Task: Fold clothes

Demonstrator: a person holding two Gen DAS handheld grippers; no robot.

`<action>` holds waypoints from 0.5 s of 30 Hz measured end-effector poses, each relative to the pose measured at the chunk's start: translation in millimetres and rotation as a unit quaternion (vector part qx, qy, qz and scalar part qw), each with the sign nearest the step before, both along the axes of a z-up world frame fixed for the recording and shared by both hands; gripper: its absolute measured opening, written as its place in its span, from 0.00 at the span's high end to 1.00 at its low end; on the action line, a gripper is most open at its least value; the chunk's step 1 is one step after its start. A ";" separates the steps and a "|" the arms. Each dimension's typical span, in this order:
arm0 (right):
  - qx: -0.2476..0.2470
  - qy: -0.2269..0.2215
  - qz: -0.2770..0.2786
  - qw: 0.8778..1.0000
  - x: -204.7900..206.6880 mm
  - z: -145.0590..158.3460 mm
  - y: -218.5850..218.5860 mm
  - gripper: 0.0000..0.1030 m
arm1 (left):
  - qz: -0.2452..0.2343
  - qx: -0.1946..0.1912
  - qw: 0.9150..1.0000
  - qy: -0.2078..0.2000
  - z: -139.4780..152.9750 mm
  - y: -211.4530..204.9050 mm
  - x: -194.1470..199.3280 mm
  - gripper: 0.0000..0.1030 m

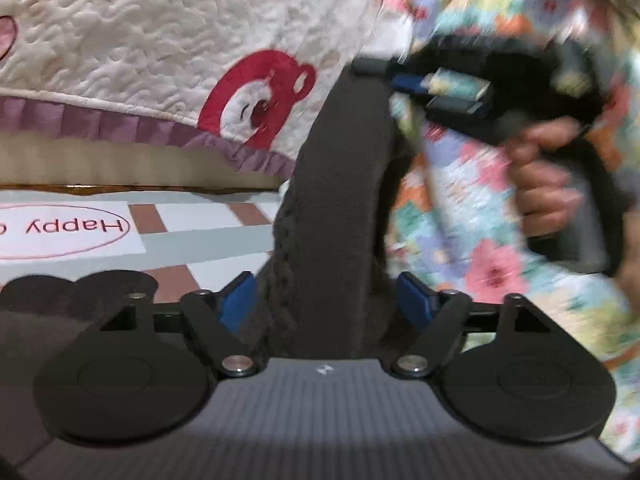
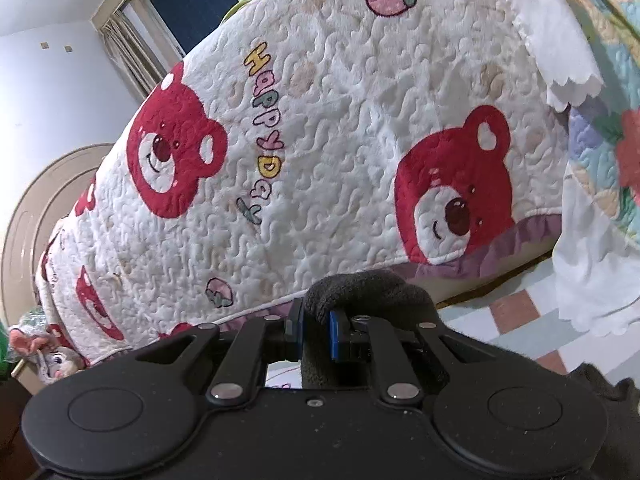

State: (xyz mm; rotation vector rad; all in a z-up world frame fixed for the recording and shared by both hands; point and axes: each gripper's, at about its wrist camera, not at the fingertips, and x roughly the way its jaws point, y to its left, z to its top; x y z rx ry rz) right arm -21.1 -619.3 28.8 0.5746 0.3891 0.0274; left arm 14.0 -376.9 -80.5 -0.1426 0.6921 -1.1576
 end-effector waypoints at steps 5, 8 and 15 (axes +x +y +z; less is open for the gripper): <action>-0.029 0.012 0.016 0.999 13.4 -0.3 -6.4 0.85 | -0.047 0.069 0.996 -0.033 -5.0 -47.5 24.0 0.89; -0.053 0.016 0.012 0.998 33.9 -2.7 -25.0 0.75 | 0.016 0.099 0.991 -0.094 13.5 -55.0 63.4 0.89; -0.228 0.123 -0.013 0.966 52.2 -53.7 -38.0 0.47 | 0.187 0.137 0.970 -0.075 21.3 -24.0 185.8 0.58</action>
